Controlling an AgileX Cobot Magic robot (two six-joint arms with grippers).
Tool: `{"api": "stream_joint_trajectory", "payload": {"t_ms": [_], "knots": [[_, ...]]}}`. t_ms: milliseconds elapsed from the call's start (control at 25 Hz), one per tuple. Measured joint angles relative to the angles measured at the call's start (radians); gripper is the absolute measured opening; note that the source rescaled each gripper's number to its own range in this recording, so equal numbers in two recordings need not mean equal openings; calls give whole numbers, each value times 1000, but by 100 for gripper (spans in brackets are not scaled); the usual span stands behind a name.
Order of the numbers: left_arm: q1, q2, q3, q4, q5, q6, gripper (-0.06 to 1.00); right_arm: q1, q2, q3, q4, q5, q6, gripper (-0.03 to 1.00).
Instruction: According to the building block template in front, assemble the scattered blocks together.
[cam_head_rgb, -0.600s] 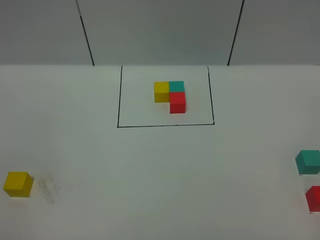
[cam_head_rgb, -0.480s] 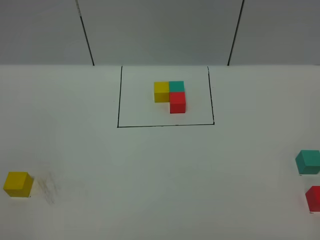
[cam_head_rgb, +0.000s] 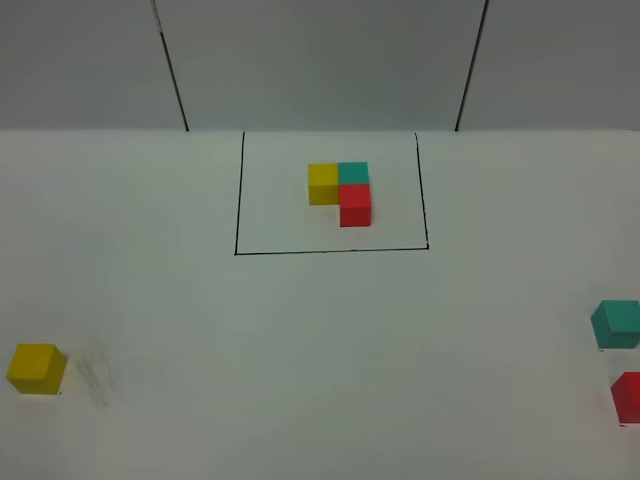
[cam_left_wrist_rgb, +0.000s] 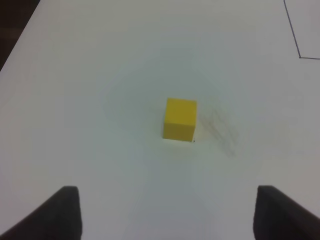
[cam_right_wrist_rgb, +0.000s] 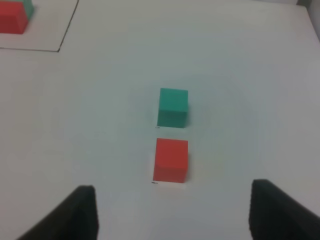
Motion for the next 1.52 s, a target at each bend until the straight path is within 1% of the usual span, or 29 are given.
{"api": "stream_joint_trajectory", "payload": {"t_ms": [920, 1040, 1200, 1360, 1520], "knots": [[0, 0, 0, 0, 0, -1, 65, 0, 0, 0, 0, 0, 0, 48], [0, 21, -8, 13, -6, -3, 65, 0, 0, 0, 0, 0, 0, 48], [0, 124, -62, 15, -54, -21, 65, 0, 0, 0, 0, 0, 0, 48], [0, 294, -142, 15, -101, -46, 65, 0, 0, 0, 0, 0, 0, 48], [0, 486, -208, 15, -152, -50, 65, 0, 0, 0, 0, 0, 0, 48]]}}
